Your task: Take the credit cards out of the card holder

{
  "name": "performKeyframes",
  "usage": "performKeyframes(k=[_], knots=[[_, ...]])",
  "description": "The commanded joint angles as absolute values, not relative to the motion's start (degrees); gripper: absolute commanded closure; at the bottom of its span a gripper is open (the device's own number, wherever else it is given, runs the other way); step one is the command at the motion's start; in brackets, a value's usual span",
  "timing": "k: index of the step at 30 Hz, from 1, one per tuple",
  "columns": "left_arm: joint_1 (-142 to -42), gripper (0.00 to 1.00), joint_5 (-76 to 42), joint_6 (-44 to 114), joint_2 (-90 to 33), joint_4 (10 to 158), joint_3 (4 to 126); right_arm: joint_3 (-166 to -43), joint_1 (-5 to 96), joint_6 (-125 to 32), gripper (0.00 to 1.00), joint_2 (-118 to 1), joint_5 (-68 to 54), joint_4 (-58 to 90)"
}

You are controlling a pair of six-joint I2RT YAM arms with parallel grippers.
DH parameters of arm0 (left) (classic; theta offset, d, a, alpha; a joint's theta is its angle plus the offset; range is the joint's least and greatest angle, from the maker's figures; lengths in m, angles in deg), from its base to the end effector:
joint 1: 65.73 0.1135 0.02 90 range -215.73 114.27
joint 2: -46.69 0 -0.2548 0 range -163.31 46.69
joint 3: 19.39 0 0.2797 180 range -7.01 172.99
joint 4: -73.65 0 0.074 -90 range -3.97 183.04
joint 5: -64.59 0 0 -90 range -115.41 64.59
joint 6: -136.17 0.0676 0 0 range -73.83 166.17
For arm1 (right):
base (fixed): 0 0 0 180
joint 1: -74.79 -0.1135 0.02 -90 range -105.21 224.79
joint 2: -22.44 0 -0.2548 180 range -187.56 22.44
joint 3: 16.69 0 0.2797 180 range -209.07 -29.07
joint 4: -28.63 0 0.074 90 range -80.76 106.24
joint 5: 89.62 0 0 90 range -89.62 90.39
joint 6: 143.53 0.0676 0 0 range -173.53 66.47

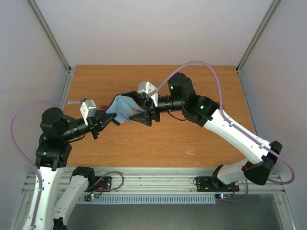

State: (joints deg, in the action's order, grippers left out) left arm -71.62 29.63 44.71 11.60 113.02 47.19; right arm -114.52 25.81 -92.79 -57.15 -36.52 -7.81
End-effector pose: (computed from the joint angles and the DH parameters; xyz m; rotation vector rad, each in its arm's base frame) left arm 0.1552 -0.0717 0.3906 0.7761 1.5480 -0.9079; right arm 0.2065 0.2992 0.4117 -1.5933 1.0074 0.7215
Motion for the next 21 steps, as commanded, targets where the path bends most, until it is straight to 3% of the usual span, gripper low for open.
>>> performKeyframes(k=[1, 21], knots=[[-71.9, 1.0, 30.7, 45.1, 12.5, 110.1, 46.7, -116.8, 26.2, -92.3, 0.11, -57.0, -35.0, -9.1], [-71.9, 1.0, 30.4, 44.8, 11.9, 109.7, 46.8, -117.1, 24.5, -92.9, 0.04, -59.8, -34.6, -8.4]])
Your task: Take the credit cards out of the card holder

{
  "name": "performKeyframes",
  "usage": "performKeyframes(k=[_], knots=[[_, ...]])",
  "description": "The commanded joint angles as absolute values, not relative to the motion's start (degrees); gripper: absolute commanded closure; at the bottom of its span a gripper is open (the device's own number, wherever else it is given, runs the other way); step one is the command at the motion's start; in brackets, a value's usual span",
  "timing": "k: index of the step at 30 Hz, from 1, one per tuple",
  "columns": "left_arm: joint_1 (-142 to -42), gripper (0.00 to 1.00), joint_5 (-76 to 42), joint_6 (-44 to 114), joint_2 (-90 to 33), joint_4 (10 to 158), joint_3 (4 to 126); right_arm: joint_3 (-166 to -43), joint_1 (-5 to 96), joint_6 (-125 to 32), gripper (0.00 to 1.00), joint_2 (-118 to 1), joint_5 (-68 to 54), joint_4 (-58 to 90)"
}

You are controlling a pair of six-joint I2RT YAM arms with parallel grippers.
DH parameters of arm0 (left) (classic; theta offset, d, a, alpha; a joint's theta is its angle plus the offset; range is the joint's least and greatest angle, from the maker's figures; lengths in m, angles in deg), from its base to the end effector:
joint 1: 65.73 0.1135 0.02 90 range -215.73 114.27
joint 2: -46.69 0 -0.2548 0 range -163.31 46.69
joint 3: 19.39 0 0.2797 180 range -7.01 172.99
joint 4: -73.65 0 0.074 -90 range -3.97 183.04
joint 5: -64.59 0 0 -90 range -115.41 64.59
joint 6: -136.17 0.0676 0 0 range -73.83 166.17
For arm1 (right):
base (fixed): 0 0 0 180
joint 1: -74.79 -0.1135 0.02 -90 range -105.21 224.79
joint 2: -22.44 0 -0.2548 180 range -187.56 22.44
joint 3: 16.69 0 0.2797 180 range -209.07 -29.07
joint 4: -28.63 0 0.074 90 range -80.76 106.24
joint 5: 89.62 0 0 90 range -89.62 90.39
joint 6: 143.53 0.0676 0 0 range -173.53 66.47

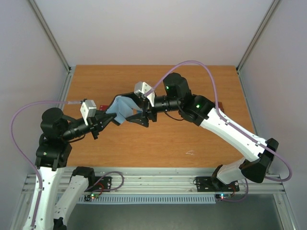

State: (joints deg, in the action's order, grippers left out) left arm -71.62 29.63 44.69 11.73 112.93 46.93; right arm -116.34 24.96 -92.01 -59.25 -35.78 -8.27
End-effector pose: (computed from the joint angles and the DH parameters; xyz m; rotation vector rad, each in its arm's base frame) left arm 0.1551 -0.0717 0.3895 0.7757 1.5488 -0.9085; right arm 0.2087 0.3091 0.4101 -1.5990 1.0274 0.7320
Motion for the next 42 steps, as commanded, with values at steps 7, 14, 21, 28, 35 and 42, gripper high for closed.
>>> performKeyframes(k=[7, 14, 21, 28, 35, 42], knots=[[-71.9, 1.0, 30.5, 44.8, 11.6, 109.7, 46.7, -118.8, 24.5, -93.1, 0.14, -60.6, -30.5, -10.5], [-71.9, 1.0, 30.7, 44.8, 11.7, 109.7, 46.5, -119.2, 24.6, -92.2, 0.23, -60.4, -25.8, -10.4], [-71.9, 1.0, 31.0, 44.8, 11.8, 109.8, 46.3, -121.0, 24.6, -91.0, 0.4, -61.7, -24.4, -12.0], [-72.0, 1.0, 31.8, 45.9, 12.1, 110.4, 45.8, -121.9, 25.4, -90.5, 0.64, -62.0, -29.0, -12.6], [-71.9, 1.0, 31.2, 45.8, 12.4, 110.4, 45.6, -122.4, 26.7, -90.1, 0.89, -61.7, -35.3, -14.1], [-71.9, 0.99, 29.8, 42.0, 12.2, 107.5, 44.1, -123.3, 27.9, -87.3, 0.99, -61.9, -39.9, -14.5]])
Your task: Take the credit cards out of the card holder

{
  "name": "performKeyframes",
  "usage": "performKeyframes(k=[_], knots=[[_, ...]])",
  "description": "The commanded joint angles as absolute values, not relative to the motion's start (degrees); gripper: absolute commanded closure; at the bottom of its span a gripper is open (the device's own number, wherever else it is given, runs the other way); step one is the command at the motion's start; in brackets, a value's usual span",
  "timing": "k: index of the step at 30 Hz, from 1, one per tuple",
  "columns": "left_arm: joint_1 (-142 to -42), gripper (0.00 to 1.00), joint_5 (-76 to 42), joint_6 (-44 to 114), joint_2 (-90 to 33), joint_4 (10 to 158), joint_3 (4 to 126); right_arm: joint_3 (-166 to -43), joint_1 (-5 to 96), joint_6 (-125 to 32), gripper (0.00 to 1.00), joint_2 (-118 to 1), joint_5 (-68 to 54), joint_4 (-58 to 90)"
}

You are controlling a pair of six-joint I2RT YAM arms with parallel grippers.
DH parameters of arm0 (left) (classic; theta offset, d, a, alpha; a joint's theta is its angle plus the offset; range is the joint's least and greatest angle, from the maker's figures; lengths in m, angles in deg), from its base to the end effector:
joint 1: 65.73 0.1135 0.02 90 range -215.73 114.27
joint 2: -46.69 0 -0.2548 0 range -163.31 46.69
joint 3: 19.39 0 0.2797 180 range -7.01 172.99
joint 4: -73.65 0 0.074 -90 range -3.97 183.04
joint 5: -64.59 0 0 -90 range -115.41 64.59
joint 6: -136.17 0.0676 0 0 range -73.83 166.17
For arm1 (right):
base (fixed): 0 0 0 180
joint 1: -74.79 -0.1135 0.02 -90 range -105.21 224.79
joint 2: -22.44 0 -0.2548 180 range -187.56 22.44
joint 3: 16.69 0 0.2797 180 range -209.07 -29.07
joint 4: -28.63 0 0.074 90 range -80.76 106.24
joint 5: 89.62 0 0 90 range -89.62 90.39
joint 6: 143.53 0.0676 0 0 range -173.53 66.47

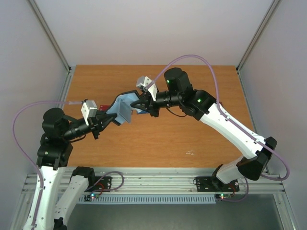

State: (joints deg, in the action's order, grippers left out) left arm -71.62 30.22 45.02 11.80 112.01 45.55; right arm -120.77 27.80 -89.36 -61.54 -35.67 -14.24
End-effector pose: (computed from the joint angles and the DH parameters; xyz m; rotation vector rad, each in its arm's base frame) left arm 0.1575 -0.0723 0.3831 0.7853 1.5488 -0.9158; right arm 0.2264 0.3010 0.4132 -1.5782 1.1629 0.7444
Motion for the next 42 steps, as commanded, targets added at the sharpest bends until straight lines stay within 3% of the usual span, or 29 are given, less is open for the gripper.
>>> performKeyframes(k=[1, 7, 9, 22, 28, 30, 33, 35, 38, 42], knots=[[-71.9, 0.95, 29.6, 40.1, 12.1, 106.5, 43.6, -123.5, 27.9, -86.6, 0.99, -62.0, -39.6, -14.5], [-72.0, 0.4, 28.7, 24.2, 11.5, 95.5, 38.2, -126.6, 25.7, -81.8, 0.99, -63.8, -27.3, -15.4], [-72.0, 0.31, 28.3, 21.3, 11.0, 93.5, 37.6, -128.1, 24.4, -82.2, 0.99, -64.7, -20.3, -17.4], [-72.0, 0.26, 31.9, 24.4, 11.4, 91.8, 38.1, -131.2, 24.3, -84.9, 0.99, -66.2, -24.5, -21.0], [-72.0, 0.26, 25.9, 26.8, 11.0, 94.2, 38.8, -133.7, 24.2, -84.1, 0.99, -68.3, -29.6, -22.8], [-72.0, 0.33, 25.8, 27.6, 10.9, 94.4, 38.8, -133.9, 24.3, -84.1, 0.99, -68.4, -32.2, -23.0], [-72.0, 0.6, 27.0, 28.0, 11.2, 94.2, 38.8, -133.4, 25.1, -83.8, 0.99, -67.9, -34.2, -22.7], [-72.0, 0.71, 28.2, 27.8, 11.6, 93.8, 38.8, -132.9, 27.5, -81.7, 0.99, -67.6, -36.9, -22.2], [-72.0, 0.98, 28.0, 27.3, 11.9, 94.0, 38.7, -132.6, 29.4, -81.0, 0.97, -67.5, -43.2, -22.2], [-72.0, 1.0, 25.0, 26.4, 11.7, 96.1, 39.0, -132.2, 32.9, -77.4, 0.77, -67.6, -45.0, -22.0]])
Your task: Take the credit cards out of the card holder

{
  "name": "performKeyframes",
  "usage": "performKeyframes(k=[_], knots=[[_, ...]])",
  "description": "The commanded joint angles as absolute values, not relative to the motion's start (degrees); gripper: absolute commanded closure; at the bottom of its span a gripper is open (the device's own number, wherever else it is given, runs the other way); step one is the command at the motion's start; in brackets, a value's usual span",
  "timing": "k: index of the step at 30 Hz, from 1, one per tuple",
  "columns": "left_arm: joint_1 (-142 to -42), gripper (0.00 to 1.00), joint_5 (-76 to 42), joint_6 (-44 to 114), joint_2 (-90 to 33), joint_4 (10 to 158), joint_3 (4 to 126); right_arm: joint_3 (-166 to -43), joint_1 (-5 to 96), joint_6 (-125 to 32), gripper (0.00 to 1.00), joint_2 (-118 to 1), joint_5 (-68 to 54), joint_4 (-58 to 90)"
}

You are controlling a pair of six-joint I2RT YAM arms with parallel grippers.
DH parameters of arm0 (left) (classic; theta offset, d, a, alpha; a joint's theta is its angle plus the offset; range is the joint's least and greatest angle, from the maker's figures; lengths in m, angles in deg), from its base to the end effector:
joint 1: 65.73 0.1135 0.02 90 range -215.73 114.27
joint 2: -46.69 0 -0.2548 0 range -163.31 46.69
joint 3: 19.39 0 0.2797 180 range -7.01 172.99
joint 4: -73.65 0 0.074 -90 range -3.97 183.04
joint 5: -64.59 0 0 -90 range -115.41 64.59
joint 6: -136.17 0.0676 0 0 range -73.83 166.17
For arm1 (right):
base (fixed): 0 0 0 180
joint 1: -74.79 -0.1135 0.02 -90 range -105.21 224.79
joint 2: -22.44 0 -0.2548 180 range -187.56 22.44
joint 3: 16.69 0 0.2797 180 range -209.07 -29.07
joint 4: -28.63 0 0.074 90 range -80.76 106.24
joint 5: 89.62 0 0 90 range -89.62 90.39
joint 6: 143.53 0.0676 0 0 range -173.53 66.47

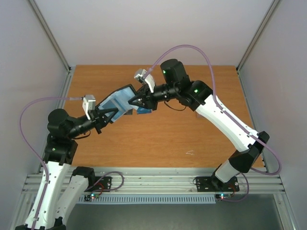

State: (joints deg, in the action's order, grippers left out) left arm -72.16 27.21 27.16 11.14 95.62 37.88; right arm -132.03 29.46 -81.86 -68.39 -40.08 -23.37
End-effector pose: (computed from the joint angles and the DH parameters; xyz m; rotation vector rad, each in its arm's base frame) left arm 0.1804 -0.0744 0.3647 0.5716 1.5772 -1.0558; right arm 0.2426 0.3078 0.4264 -1.5525 1.3289 0.9058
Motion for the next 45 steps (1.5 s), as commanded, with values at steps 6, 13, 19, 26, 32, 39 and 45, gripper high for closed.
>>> performKeyframes(k=[6, 13, 19, 26, 32, 39, 45], knots=[[-72.0, 1.0, 2.8, 29.8, 9.9, 112.7, 42.6, -128.6, 43.0, -67.2, 0.6, -64.0, -31.2, -21.1], [-72.0, 1.0, 0.7, 33.8, 8.8, 116.5, 43.6, -129.8, 33.9, -80.3, 0.38, -63.8, -24.5, -26.6], [-72.0, 1.0, 7.7, 34.2, 8.6, 114.4, 44.3, -132.2, 23.3, -84.9, 0.01, -68.3, -14.5, -23.8], [-72.0, 1.0, 29.4, 32.3, 11.2, 104.0, 41.2, -134.3, 25.7, -87.0, 0.01, -70.5, -25.8, -24.3], [-72.0, 1.0, 41.6, 36.7, 13.9, 102.4, 40.8, -134.1, 28.5, -91.9, 0.01, -68.5, -38.2, -29.3], [-72.0, 1.0, 44.4, 37.5, 13.9, 100.8, 40.8, -136.2, 29.0, -95.4, 0.26, -69.7, -55.6, -36.2], [-72.0, 0.77, 42.2, 34.0, 13.9, 99.6, 40.7, -138.1, 31.5, -90.4, 0.99, -71.3, -62.0, -35.1]])
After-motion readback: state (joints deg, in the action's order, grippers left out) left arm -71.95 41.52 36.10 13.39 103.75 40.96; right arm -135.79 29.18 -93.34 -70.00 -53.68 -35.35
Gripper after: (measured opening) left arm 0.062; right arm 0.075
